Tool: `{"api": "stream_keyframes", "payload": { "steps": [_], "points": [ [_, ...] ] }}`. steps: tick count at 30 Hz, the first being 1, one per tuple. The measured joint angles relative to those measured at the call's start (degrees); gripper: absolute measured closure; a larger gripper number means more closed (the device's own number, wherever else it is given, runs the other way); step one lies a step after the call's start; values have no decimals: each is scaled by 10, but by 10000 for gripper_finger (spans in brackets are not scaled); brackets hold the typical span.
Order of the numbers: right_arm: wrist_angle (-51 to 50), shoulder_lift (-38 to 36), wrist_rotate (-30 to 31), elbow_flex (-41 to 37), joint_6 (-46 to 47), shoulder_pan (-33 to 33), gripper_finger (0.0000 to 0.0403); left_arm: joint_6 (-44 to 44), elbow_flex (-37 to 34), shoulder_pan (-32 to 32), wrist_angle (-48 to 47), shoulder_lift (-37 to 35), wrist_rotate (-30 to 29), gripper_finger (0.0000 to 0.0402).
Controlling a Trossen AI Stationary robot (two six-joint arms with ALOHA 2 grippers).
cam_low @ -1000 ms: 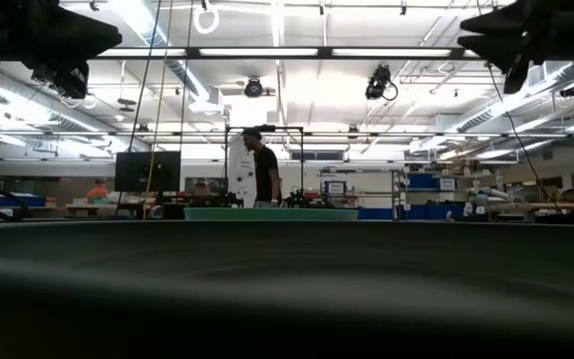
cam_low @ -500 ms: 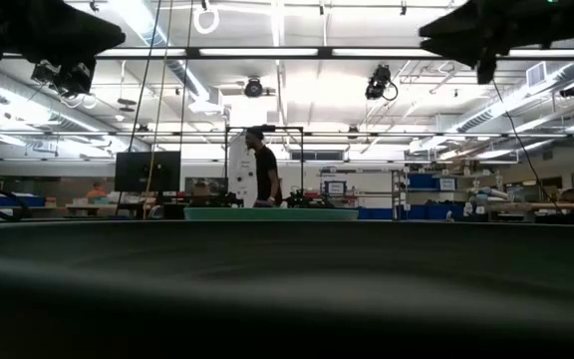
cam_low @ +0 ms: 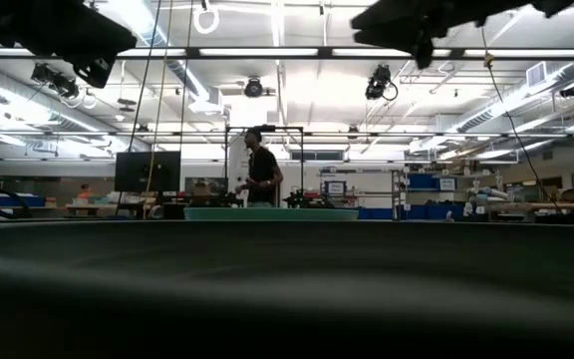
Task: Stack plastic plates
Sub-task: Stack the green plate on the blue plate
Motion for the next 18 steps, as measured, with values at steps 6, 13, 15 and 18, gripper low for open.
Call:
{"api": "stream_keyframes", "payload": {
  "steps": [6, 13, 15, 18],
  "points": [
    [-51, 94, -19, 82, -1, 2, 271, 0, 0, 0, -14, 30, 9, 359],
    [-140, 195, -60, 191, 1, 8, 271, -17, 1, 0, -17, 50, 42, 358],
    [-165, 221, -71, 224, 0, 9, 271, -23, 1, 0, -16, 56, 50, 358],
    [-214, 255, -80, 270, 7, 10, 271, -40, 0, 0, -17, 62, 51, 358]
  ]
}}
